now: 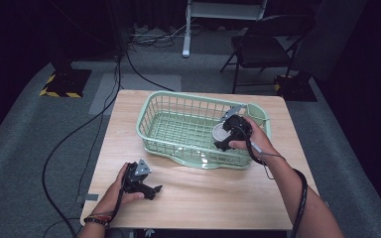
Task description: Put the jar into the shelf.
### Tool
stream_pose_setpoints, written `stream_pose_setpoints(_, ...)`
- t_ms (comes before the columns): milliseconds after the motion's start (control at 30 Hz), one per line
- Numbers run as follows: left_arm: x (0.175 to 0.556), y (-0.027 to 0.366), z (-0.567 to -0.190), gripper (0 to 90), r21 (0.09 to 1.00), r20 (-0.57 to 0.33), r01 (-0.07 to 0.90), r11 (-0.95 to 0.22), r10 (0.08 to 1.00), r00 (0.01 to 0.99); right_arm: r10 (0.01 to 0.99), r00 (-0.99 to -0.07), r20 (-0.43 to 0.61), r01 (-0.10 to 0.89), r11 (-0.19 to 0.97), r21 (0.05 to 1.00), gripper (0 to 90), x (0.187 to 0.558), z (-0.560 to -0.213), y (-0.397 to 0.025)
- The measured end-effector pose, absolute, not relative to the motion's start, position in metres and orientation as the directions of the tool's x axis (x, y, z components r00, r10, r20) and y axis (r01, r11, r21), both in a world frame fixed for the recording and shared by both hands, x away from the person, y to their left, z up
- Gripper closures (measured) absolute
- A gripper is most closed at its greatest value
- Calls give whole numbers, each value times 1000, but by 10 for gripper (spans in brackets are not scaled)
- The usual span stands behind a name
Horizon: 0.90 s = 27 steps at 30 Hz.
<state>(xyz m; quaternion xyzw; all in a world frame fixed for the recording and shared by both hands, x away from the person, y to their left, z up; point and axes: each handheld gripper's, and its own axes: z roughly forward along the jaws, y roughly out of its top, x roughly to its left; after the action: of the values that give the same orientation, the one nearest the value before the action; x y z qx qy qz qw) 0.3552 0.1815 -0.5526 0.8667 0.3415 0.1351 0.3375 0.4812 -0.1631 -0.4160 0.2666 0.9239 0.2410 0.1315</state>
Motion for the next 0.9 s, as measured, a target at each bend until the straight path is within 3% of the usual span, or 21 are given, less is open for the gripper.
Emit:
stream_pose_setpoints(333, 355, 181, -553, 0, 677, 4, 501, -539, 683, 730, 543, -833, -108, 432, 759, 488, 100, 486, -425, -158)
stream_pose_setpoints(600, 355, 181, -553, 0, 677, 4, 501, -539, 683, 730, 586, -808, -53, 505, 737, 449, 100, 500, -431, -162)
stream_pose_setpoints(900, 355, 181, -553, 0, 677, 4, 501, -539, 683, 730, 593, -800, -84, 514, 752, 412, 100, 509, -434, -157)
